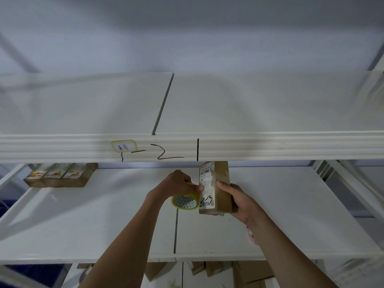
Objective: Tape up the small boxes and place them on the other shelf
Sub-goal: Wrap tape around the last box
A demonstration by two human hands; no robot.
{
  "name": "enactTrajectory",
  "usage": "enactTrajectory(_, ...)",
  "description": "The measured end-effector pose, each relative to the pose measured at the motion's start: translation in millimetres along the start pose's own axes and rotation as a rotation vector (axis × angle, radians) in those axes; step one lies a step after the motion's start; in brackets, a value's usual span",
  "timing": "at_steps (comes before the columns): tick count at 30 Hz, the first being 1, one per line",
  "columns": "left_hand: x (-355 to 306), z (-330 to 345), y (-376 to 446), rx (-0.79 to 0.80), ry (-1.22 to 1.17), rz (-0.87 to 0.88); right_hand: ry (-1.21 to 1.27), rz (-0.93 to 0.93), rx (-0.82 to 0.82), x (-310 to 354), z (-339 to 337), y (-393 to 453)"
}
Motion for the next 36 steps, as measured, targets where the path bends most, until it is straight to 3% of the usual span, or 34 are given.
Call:
enactTrajectory(7,-7,-10,1,0.000,-0.031,0.031,0.138,0.095,0.093,1,12,2)
enactTrajectory(9,-6,-10,1,-0.015,0.018,0.048,-0.017,0.060,0.054,5,14,-1)
enactTrajectory(13,-2,-6,0,-0.036,0.156,0.065,-0.405,-0.123,-0.179,18,12,0)
enactTrajectory(20,-5,-7,3,-0.071,0.252,0.094,-0.441,-0.110,-0.258,12,18,0)
enactTrajectory(29,12,-14,1,-0.009,-0.126,0.066,-0.294,-0.054,-0.248,16,2,1)
enactTrajectory(36,21,-13,3,0.019,-0.154,0.056,-0.306,-0.051,-0.238,14,-2,7)
Point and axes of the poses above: each hand's wrist, its own y-axis towards the middle knuckle, its own z-axis out of the palm, x = y × z, the point moved 6 cm from there along y, towards the middle knuckle, and after that the axes turned 15 degrees about -x, right-handed, at the moved point
